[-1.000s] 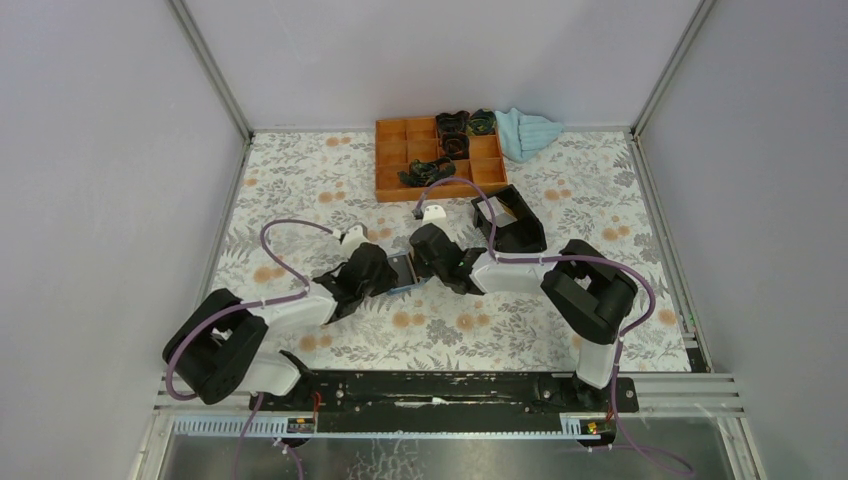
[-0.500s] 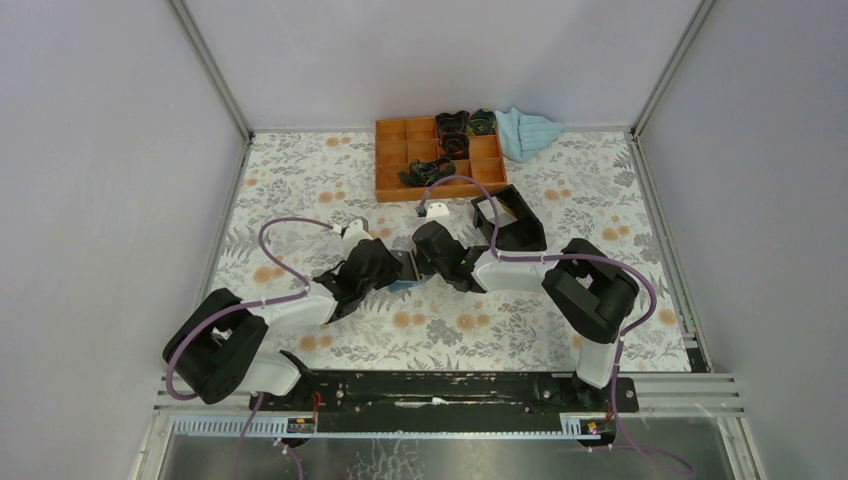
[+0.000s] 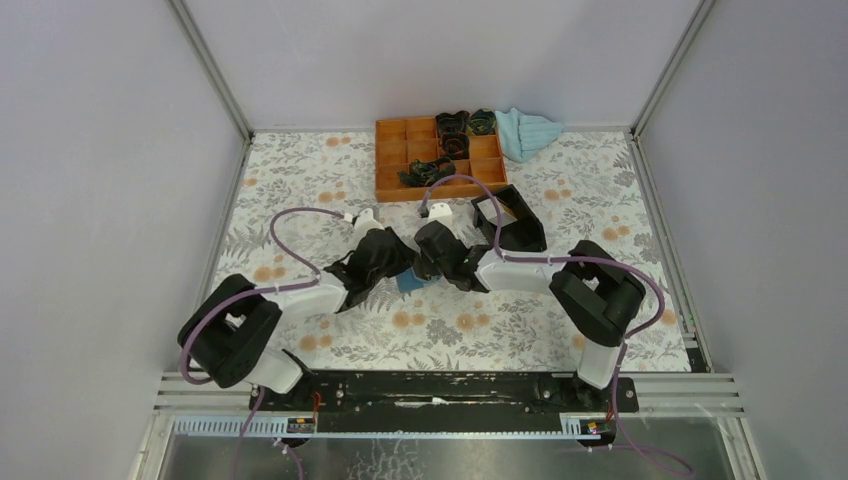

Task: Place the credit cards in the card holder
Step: Insert the credit card into the card holder.

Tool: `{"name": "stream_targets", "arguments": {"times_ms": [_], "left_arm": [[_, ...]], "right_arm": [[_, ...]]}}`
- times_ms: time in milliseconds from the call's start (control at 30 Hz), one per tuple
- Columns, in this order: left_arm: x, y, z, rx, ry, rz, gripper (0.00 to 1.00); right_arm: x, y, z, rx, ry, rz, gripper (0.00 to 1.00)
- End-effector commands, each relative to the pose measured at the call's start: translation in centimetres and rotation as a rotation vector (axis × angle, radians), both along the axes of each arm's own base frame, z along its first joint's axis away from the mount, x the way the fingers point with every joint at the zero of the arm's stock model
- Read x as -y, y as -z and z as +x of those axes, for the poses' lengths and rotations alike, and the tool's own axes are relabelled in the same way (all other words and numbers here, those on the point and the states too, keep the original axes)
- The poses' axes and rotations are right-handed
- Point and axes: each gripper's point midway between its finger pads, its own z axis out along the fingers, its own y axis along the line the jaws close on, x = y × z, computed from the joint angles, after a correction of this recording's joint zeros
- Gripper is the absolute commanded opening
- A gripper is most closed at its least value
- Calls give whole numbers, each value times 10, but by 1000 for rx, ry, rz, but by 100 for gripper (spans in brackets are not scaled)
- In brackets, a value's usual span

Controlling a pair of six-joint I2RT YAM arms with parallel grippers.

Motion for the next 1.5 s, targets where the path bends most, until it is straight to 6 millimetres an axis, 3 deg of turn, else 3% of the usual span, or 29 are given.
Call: {"name": "stream_targets", "arguments": {"times_ms": [0, 533, 900, 1467], "left_arm": [[22, -27, 17, 82, 17, -69, 35], [53, -28, 24, 87, 71, -89, 34], [57, -18, 22, 66, 79, -73, 34], [79, -26, 29, 83, 101, -67, 34]], "right_arm": [[31, 3, -5, -8, 19, -117, 0], [33, -1, -2, -2, 30, -108, 0], [42, -10, 0, 18, 54, -82, 0], [49, -50, 7, 97, 70, -23, 0]]}}
